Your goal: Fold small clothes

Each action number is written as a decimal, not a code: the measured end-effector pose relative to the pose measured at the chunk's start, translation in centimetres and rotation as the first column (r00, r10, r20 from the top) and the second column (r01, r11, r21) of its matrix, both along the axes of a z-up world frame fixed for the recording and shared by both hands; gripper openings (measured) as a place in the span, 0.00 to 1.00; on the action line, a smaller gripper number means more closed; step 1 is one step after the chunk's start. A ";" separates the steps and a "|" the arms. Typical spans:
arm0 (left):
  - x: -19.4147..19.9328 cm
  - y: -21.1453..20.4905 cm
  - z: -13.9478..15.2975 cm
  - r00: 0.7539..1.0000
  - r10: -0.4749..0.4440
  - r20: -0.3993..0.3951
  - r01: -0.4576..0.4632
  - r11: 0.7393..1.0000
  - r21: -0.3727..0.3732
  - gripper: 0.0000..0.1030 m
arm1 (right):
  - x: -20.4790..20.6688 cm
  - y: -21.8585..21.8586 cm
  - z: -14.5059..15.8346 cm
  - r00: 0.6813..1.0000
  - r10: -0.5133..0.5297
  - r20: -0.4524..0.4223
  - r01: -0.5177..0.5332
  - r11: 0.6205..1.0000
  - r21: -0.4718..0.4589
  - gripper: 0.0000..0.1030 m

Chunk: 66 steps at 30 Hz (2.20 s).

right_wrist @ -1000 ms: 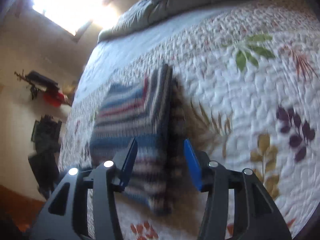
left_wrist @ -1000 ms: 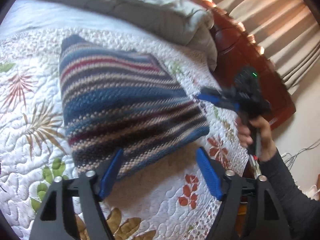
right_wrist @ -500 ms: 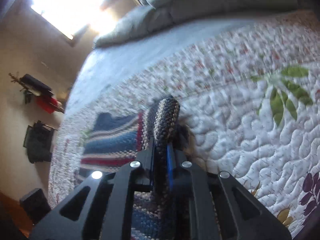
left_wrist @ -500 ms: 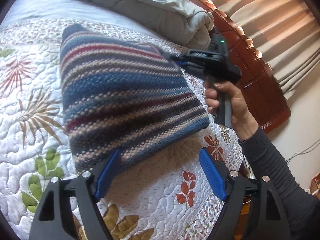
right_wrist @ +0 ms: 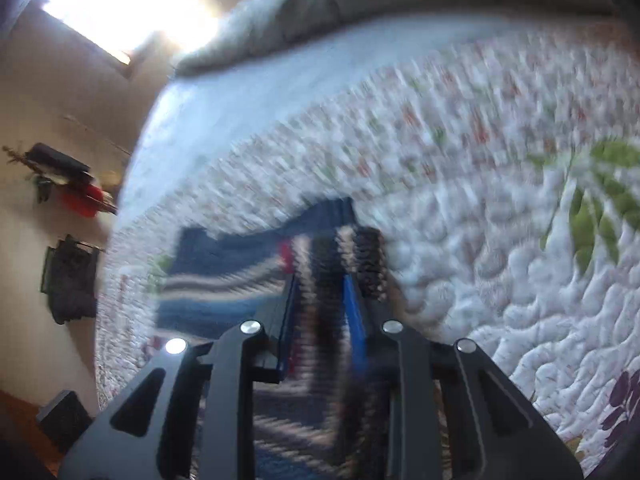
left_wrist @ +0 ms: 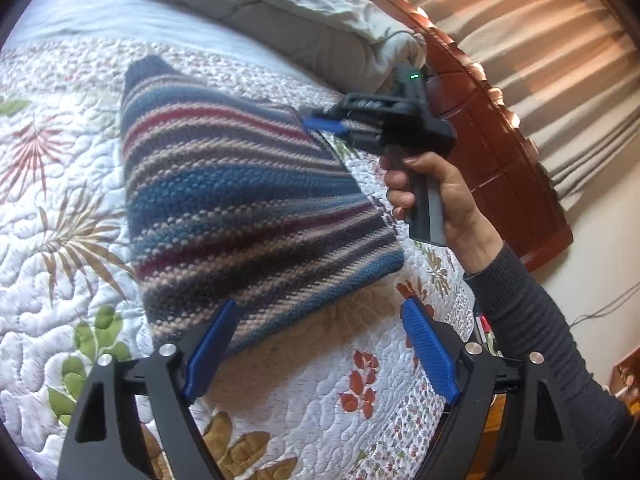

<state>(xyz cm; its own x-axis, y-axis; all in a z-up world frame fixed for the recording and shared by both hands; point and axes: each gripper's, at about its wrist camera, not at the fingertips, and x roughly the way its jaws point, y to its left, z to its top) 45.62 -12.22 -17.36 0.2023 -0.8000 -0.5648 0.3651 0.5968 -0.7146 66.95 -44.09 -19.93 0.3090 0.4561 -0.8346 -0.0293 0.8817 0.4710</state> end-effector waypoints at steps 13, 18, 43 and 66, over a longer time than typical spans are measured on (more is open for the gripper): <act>3.0 5.9 0.6 0.979 0.178 -0.097 -0.186 0.980 -0.077 0.88 | -13.4 -1.8 2.6 0.993 0.078 0.092 -0.079 0.997 0.011 0.24; 4.5 6.4 0.0 0.962 0.215 -0.170 -0.224 0.974 -0.034 0.88 | -14.4 -3.0 2.1 0.997 0.013 0.072 -0.015 1.000 0.023 0.31; 12.1 5.3 -5.2 0.939 0.146 -0.310 -0.168 0.985 -0.046 0.96 | -8.8 -7.5 -3.7 0.978 0.067 -0.198 0.021 0.910 0.414 0.98; 13.3 1.8 -5.5 0.935 0.123 -0.333 -0.112 0.992 0.053 0.58 | -9.9 -0.3 -0.7 0.982 0.147 -0.118 -0.106 0.949 0.298 0.42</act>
